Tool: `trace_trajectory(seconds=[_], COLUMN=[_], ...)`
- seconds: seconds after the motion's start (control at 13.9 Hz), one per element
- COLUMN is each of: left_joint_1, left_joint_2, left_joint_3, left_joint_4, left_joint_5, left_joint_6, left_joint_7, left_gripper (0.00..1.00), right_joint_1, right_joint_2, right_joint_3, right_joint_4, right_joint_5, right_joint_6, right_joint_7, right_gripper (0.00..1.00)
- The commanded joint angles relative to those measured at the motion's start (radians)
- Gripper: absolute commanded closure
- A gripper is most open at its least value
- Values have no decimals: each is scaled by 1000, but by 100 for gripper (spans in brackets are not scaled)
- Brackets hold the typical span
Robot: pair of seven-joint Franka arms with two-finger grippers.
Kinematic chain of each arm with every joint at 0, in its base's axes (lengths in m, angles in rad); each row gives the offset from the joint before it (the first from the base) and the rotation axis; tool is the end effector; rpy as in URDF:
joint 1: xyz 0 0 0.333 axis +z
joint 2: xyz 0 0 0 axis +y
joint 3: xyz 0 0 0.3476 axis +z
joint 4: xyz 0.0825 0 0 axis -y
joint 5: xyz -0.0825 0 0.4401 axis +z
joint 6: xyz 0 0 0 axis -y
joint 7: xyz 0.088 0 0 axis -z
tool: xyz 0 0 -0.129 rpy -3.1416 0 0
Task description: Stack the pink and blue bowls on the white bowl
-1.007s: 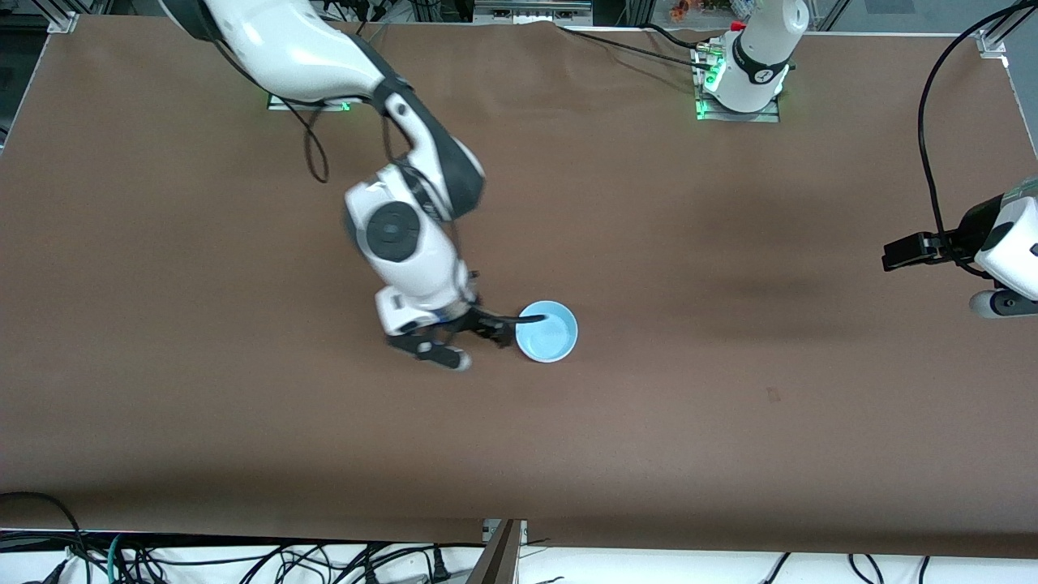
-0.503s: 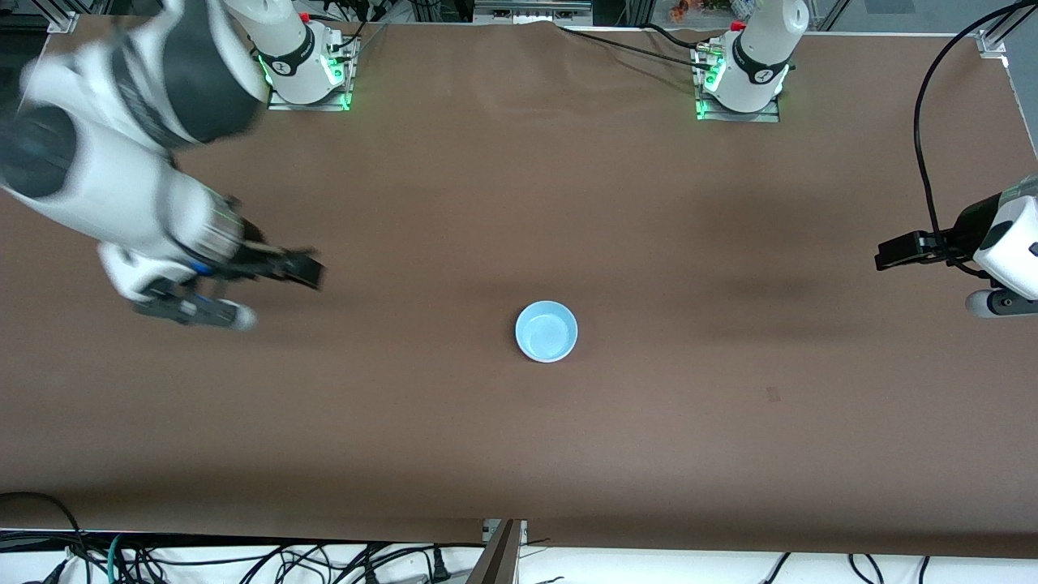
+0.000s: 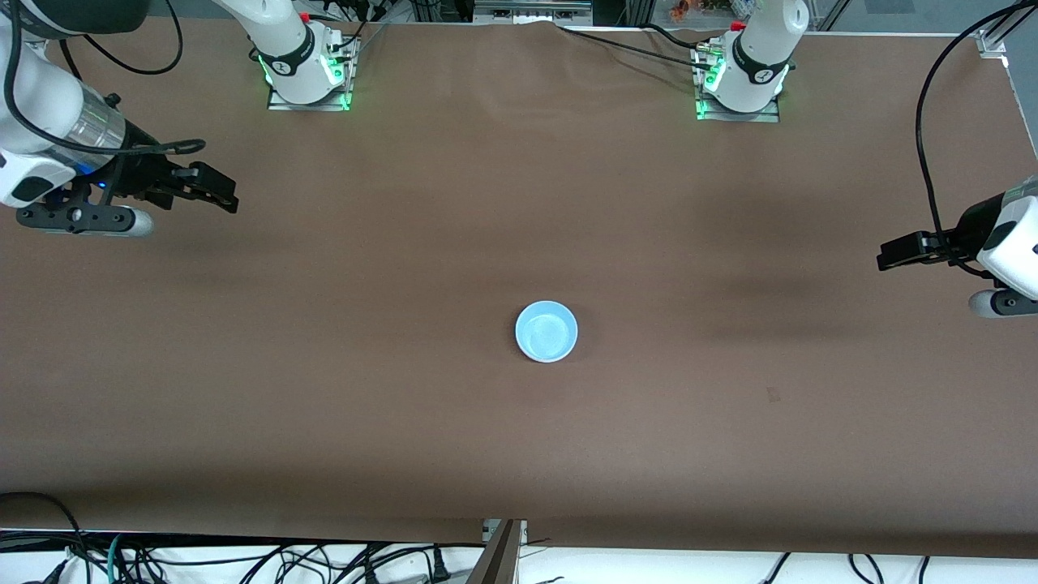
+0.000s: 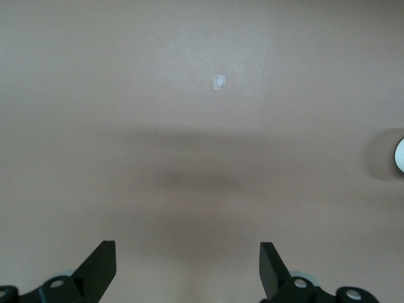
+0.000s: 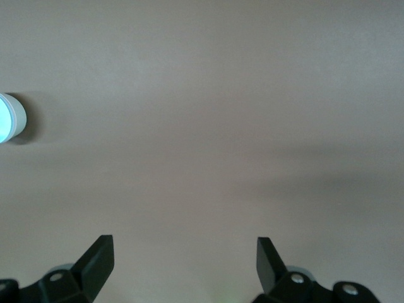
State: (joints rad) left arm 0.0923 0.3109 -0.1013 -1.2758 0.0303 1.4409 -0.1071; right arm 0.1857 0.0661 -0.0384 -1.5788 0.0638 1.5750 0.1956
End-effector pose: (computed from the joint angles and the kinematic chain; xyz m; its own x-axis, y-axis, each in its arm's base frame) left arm 0.6942 0.0088 0.5746 0.9844 0.1023 -0.1430 0.1012 -0.9948 -0.0147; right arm 0.6209 0.1011 0.5895 0.9956 -0.0488 -0.0803 -0.0526 -0.9975 -0.0463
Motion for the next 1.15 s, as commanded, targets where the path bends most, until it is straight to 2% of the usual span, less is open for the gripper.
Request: trace_trajectory(seconds=[0.0,0.22,0.43,1.08], left_joint_1=[4,4,4,4], left_joint_2=[11,13,13,13], left_joint_3=[2,2,2,0], left_joint_4=[32,32,33,33], left_joint_5=[-16,-18,-18,-18], left_joint_6=[-20,-19,-19,-16], left_joint_7=[12,12,12,14], left_gripper=[0,0,0,0], right_joint_1=[-2,-8,3,-2], right_joint_2=[0,28,34,43], right_joint_3=[-9,-9,-2,-3], right_joint_4=[-6,75,82,76], right_joint_5=[-27,-64,-102,-88], right_joint_6=[22,-19,-9,-12], right_joint_7=[-45,-48,-29,-31], right_gripper=[0,0,0,0])
